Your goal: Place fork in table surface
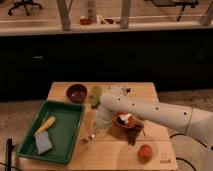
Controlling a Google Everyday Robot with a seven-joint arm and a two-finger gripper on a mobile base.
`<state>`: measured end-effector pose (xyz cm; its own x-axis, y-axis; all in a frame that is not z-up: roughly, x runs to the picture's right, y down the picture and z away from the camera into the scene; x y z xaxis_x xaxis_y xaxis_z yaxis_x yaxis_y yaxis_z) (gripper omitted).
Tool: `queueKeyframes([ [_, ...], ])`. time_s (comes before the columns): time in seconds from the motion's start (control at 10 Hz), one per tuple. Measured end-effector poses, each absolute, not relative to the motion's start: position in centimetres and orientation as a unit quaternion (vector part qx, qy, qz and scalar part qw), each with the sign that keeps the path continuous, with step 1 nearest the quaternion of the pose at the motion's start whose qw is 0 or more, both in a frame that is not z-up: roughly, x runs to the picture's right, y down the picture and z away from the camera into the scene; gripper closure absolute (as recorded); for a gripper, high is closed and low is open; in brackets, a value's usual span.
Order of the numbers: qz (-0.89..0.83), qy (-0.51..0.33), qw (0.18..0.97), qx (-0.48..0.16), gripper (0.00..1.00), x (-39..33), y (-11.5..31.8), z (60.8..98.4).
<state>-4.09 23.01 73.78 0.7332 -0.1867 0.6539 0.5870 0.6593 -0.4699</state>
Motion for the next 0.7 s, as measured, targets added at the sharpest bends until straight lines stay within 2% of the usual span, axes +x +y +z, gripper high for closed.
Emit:
queueKeyframes([
  [0.7, -0.213, -0.294, 0.864, -0.349, 1.0, -3.0, 25.1, 74.3],
])
